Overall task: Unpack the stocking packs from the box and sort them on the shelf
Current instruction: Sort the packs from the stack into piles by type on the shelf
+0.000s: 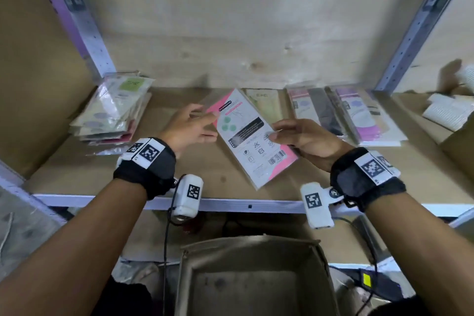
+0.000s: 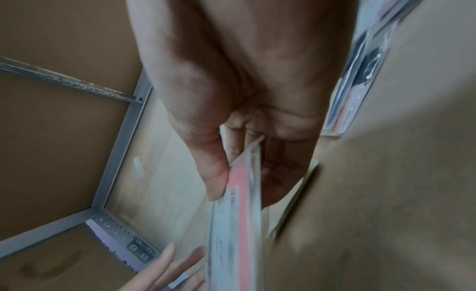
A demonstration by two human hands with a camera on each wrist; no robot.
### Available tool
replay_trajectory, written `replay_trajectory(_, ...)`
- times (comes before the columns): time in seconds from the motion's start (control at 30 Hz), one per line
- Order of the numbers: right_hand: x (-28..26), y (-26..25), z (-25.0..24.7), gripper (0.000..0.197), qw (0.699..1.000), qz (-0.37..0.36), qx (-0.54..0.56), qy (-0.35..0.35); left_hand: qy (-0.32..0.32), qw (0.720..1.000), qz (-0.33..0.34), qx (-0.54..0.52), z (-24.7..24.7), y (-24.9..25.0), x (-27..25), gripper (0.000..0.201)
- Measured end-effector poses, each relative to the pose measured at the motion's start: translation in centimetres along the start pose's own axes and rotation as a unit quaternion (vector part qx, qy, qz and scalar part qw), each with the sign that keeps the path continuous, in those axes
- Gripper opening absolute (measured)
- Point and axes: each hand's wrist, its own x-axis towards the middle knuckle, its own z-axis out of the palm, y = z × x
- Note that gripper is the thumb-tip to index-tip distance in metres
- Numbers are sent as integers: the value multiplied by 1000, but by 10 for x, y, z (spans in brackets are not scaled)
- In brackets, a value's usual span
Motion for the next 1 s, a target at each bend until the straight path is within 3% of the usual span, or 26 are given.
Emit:
replay_trajectory(0.1, -9, -3, -7, 28, 999, -34, -5, 29, -75, 997, -35, -7, 28, 5, 2, 79)
replay_trajectory(0.23, -20, -17, -10, 21, 987, -121, -86, 68, -149, 981, -72, -100, 64, 20, 1, 72)
replay_trajectory(0.33, -28, -20, -10, 21, 975, -146, -154, 63, -148, 972, -73, -170, 81, 25, 2, 49)
replay_trajectory(0.47, -27, -16, -12, 32, 945, -125, -295, 63, -100, 974, -59, -193, 83, 20, 3, 14)
replay_trajectory(0.6, -23, -15, -16, 41, 921, -126, -364, 64, -87, 977, -39, -188, 71, 17, 3, 21)
replay_trajectory(0.7, -15, -13, -20, 46, 929, -128, -326, 122, -99, 977, -42, -186, 57, 17, 0, 20)
replay_trajectory(0.77, -7, -9, -24, 49, 944, -87, -286, 139, -130, 972, -43, -189, 49, 16, -3, 20)
replay_trajectory(0.9, 3, 2, -27, 37, 987, 4, -149, 62, -172, 964, -36, -198, 35, 11, -5, 26)
replay_trajectory(1.0, 3, 2, -22, 36, 998, 12, -44, 33, -131, 967, -51, -214, 29, 8, -5, 29)
